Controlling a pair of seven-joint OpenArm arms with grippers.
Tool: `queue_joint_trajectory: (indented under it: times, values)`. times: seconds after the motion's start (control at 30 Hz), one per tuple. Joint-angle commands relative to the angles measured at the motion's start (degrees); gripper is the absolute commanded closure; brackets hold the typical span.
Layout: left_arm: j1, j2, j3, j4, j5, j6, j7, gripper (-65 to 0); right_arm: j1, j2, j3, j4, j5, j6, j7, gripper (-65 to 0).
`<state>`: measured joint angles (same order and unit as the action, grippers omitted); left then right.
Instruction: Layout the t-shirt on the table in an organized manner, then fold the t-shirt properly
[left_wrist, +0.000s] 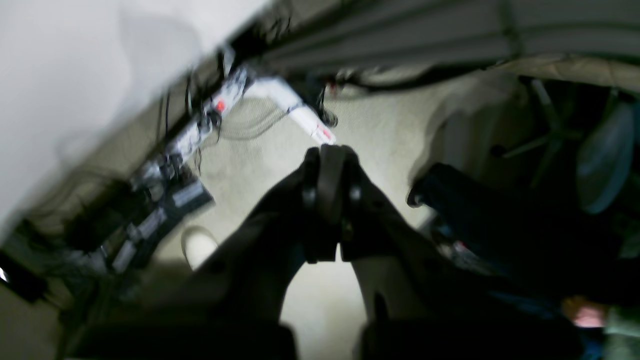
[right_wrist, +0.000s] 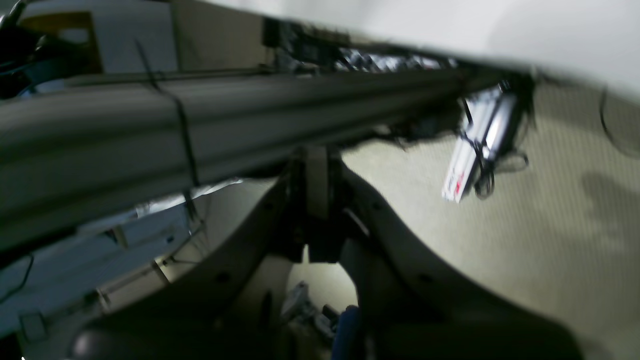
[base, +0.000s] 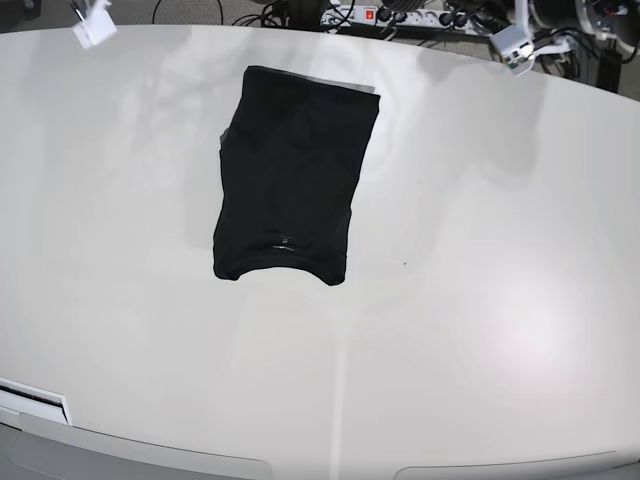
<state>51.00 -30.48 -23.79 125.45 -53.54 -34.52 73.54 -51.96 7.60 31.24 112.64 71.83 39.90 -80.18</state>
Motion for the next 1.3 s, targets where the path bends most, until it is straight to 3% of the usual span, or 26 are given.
queue_joint_trajectory:
  times: [0.0,0.1,0.23,0.37,0.53,0.63,0.83,0.97,1.17,1.27]
  values:
    - [2.67,-0.48,-1.29,0.81,-1.4,0.44,-0.37,0.0,-2.1,0.22,1.05,1.01,1.11,0.1,0.18,0.0]
    - [7.82,-0.46,-2.12,0.39,-0.72,0.9,-0.44,0.0,-6.14,0.2,1.75,0.96,-3.41,0.1,0.18,0.0]
    - [12.0,-0.46,-0.85,-4.5,2.32,0.94,-3.48,0.0,-9.7,0.2,0.39,-0.31,-16.17,0.1,0.18,0.0]
    - [11.61,-0.46,2.12,-14.75,4.11,3.52,-6.75,0.0,-9.88,0.26,-3.23,-5.62,-25.2,0.1,6.01,0.0]
    - [6.01,-0.44,6.99,-29.35,4.0,3.52,-7.76,0.0,-6.6,2.75,-11.34,-16.33,-34.36,-0.09,13.68,0.0]
    - [0.92,-0.13,9.94,-38.4,4.0,2.43,-8.15,0.0,-2.97,5.33,-16.85,-25.49,-40.79,-1.81,20.59,0.0]
    - [-7.96,0.04,16.06,-56.24,5.73,-0.52,-15.47,0.0,6.43,7.67,-24.52,-46.62,-46.99,-3.32,31.69,0.0]
    - [-13.0,0.44,20.11,-66.29,13.2,-0.66,-23.58,0.0,12.35,7.67,-27.65,-60.46,-48.87,-3.3,38.95,0.0]
    - [-19.23,1.9,24.92,-79.54,25.55,-0.57,-44.81,0.0,19.06,7.52,-31.52,-74.4,-59.1,-3.37,57.68,0.0]
    - [-22.93,4.55,25.4,-85.05,31.69,-0.61,-52.85,0.0,21.53,7.17,-33.59,-76.37,-63.32,-5.6,63.3,0.0]
